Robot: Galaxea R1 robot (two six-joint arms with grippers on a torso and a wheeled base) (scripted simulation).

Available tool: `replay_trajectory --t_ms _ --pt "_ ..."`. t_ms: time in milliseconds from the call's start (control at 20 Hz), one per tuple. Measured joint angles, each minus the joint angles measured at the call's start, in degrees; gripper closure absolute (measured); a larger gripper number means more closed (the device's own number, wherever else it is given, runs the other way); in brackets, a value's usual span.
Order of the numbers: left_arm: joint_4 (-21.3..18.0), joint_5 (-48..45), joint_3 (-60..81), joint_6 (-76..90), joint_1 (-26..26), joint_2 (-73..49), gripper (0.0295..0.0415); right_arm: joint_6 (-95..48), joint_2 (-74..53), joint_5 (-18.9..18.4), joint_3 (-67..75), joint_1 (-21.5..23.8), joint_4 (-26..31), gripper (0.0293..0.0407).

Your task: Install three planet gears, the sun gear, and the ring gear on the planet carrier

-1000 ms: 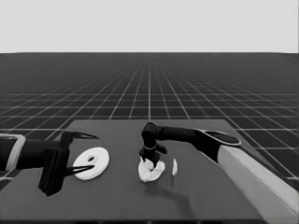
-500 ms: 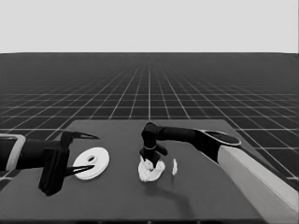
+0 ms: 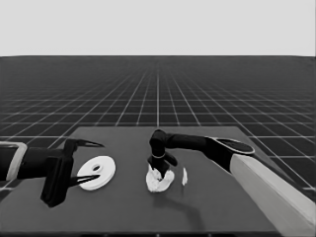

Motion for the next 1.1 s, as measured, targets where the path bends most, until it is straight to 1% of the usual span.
replay_trajectory --t_ms 1100 --pt "0.0 0.0 0.0 0.0 0.0 0.0 0.0326 13.2 0.0 0.0 0.0 0.0 0.0 0.0389"
